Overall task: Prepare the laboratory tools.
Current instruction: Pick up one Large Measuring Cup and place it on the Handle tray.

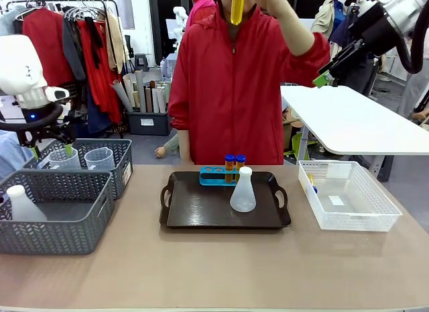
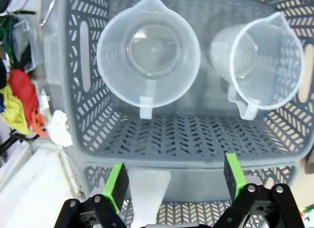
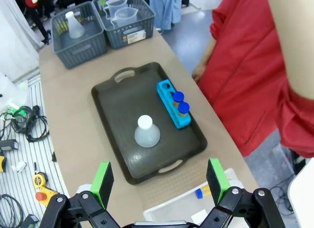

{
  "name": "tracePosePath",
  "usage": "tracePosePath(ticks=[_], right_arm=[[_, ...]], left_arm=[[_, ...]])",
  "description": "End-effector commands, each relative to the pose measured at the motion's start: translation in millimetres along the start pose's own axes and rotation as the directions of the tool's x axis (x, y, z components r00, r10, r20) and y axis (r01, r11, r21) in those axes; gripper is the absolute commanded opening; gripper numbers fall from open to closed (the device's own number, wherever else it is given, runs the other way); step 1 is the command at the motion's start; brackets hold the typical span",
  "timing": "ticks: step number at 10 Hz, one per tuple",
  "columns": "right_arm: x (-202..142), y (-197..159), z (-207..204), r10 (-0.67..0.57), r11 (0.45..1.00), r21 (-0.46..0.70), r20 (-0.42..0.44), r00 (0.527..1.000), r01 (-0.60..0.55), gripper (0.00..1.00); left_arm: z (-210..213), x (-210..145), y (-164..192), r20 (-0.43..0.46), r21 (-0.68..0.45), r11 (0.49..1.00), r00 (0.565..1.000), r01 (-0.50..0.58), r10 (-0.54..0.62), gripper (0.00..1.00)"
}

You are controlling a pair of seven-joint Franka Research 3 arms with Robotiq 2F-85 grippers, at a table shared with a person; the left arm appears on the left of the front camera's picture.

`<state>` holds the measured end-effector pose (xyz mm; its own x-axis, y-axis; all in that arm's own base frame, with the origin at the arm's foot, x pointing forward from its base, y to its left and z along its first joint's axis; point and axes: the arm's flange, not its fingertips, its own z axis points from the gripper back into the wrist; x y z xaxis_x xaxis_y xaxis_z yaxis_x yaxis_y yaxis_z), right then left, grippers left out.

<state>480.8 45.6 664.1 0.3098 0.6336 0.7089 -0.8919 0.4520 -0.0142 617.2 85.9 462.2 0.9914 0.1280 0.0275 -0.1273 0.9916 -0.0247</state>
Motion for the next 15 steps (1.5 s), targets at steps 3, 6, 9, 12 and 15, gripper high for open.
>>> tracePosePath(ticks=[3,6,9,12,15], right_arm=[[1.5,0.7,1.0,0.000,1.000,-0.007,0.004,1.000,0.000,1.00],[1.5,0.7,1.0,0.000,1.000,-0.007,0.004,1.000,0.000,1.00],[1.5,0.7,1.0,0.000,1.000,-0.007,0.004,1.000,0.000,1.00],[1.5,0.7,1.0,0.000,1.000,-0.007,0.004,1.000,0.000,1.00],[1.5,0.7,1.0,0.000,1.000,-0.007,0.004,1.000,0.000,1.00]], left_arm=[[-17.1,2.6,4.4,0.003,-0.003,1.000,1.000,0.031,-0.031,1.00],[-13.8,3.2,1.9,-0.007,0.002,1.000,1.000,-0.002,0.002,1.00],[-26.1,14.2,7.2,-0.027,-0.005,1.000,0.999,0.019,-0.020,1.00],[-45.4,25.2,19.2,0.000,0.028,0.999,1.000,0.028,-0.028,1.00],[-55.5,34.4,26.0,0.022,0.044,0.998,0.999,0.044,-0.045,1.00]])
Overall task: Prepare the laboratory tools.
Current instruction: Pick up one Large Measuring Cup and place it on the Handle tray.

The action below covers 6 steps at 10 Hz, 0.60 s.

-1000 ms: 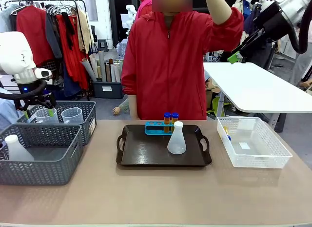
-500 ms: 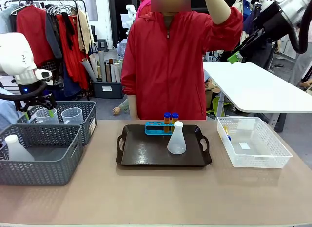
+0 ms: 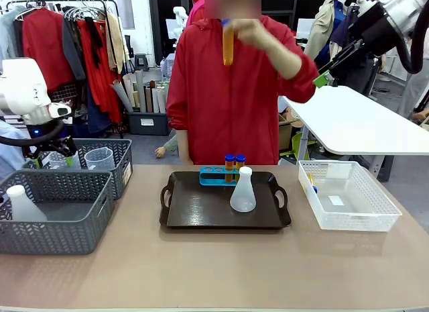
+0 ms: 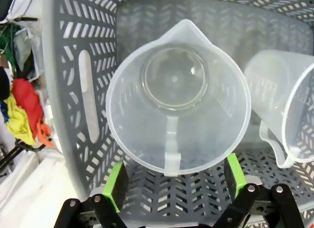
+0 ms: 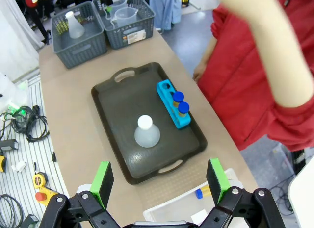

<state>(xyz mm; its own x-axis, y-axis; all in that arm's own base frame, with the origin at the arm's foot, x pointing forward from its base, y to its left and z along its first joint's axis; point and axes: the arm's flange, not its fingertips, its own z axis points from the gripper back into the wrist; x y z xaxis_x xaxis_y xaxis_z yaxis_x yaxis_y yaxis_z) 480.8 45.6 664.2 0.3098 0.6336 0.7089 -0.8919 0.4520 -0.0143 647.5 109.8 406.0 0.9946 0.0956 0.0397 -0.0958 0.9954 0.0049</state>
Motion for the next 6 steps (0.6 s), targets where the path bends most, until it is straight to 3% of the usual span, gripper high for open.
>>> tracePosePath(ticks=[1,6], right_arm=[[1.5,0.7,0.9,0.000,1.000,-0.007,0.004,1.000,0.000,1.00],[1.5,0.7,0.9,0.000,1.000,-0.007,0.004,1.000,0.000,1.00]], left_arm=[[-3.1,6.0,6.2,0.003,0.011,1.000,1.000,0.011,-0.011,1.00],[-9.5,11.0,6.9,0.001,0.018,0.999,0.999,0.040,-0.040,1.00]])
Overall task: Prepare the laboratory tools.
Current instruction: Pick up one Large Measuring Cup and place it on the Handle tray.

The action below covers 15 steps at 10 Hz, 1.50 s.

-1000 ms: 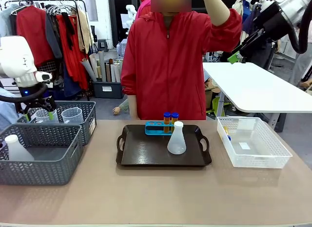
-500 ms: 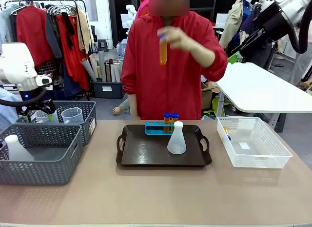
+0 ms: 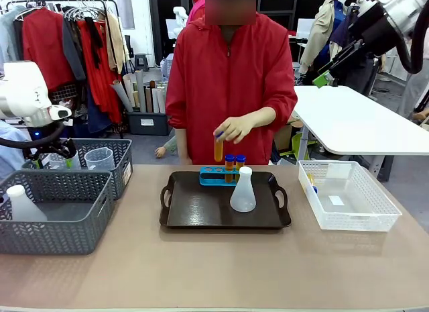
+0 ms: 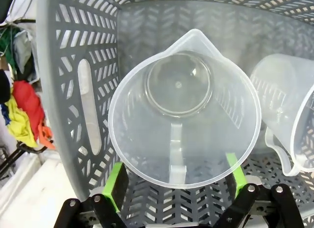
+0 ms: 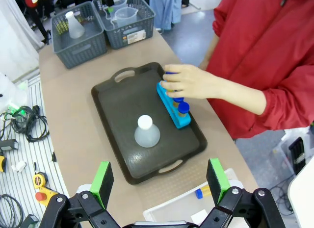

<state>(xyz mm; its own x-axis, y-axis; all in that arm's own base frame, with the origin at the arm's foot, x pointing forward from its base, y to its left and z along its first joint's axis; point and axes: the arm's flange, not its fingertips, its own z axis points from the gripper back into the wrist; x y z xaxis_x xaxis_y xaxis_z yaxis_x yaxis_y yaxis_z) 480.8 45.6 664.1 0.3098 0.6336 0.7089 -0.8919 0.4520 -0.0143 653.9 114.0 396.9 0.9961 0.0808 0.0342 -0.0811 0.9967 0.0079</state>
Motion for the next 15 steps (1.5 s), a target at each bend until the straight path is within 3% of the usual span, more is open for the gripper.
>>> tracePosePath(ticks=[1,5,6,15], right_arm=[[1.5,0.7,0.9,0.000,1.000,-0.007,0.004,1.000,0.000,1.00],[1.5,0.7,0.9,0.000,1.000,-0.007,0.004,1.000,0.000,1.00],[1.5,0.7,0.9,0.000,1.000,-0.007,0.004,1.000,0.000,1.00],[1.5,0.7,0.9,0.000,1.000,-0.007,0.004,1.000,0.000,1.00]], left_arm=[[-2.1,5.2,3.6,0.005,0.029,0.999,0.999,0.040,-0.040,0.94],[-3.6,6.5,3.2,0.000,0.029,0.998,0.999,0.049,-0.049,0.14],[-3.8,6.0,2.5,-0.001,0.029,0.998,0.999,0.050,-0.050,0.00],[6.4,1.9,4.7,-0.010,0.002,0.999,0.999,0.037,-0.037,0.00]])
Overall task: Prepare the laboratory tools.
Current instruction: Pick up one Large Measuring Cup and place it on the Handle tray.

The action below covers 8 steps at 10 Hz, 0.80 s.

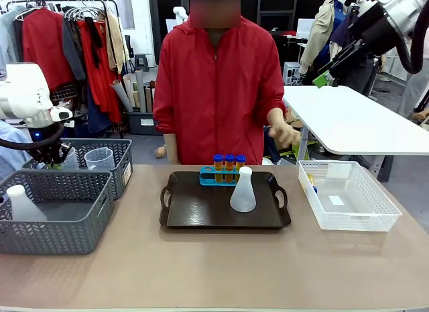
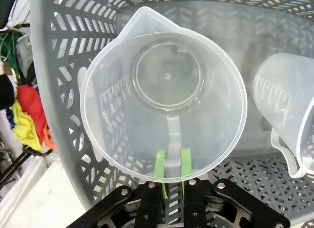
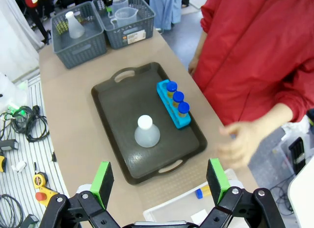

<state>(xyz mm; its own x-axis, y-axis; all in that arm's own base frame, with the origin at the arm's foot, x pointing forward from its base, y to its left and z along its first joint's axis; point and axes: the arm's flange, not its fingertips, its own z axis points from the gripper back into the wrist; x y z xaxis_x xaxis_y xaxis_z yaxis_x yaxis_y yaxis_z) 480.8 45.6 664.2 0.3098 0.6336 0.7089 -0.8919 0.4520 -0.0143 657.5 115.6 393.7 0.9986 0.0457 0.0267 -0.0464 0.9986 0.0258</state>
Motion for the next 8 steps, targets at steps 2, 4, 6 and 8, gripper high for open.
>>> tracePosePath(ticks=[2,4,6,8], right_arm=[[1.5,0.7,0.9,0.000,1.000,-0.007,0.004,1.000,0.000,1.00],[1.5,0.7,0.9,0.000,1.000,-0.007,0.004,1.000,0.000,1.00],[1.5,0.7,0.9,0.000,1.000,-0.007,0.004,1.000,0.000,1.00],[1.5,0.7,0.9,0.000,1.000,-0.007,0.004,1.000,0.000,1.00]], left_arm=[[42.1,-10.9,-0.4,-0.025,-0.026,0.999,0.999,0.024,-0.024,0.00],[96.5,-24.0,-10.6,-0.004,-0.021,0.996,0.996,0.091,-0.091,0.00],[147.9,-34.3,-26.1,0.005,0.007,0.990,0.990,0.141,-0.142,0.00],[203.5,-35.7,-35.7,-0.015,0.030,0.968,0.969,0.249,-0.248,0.00]])
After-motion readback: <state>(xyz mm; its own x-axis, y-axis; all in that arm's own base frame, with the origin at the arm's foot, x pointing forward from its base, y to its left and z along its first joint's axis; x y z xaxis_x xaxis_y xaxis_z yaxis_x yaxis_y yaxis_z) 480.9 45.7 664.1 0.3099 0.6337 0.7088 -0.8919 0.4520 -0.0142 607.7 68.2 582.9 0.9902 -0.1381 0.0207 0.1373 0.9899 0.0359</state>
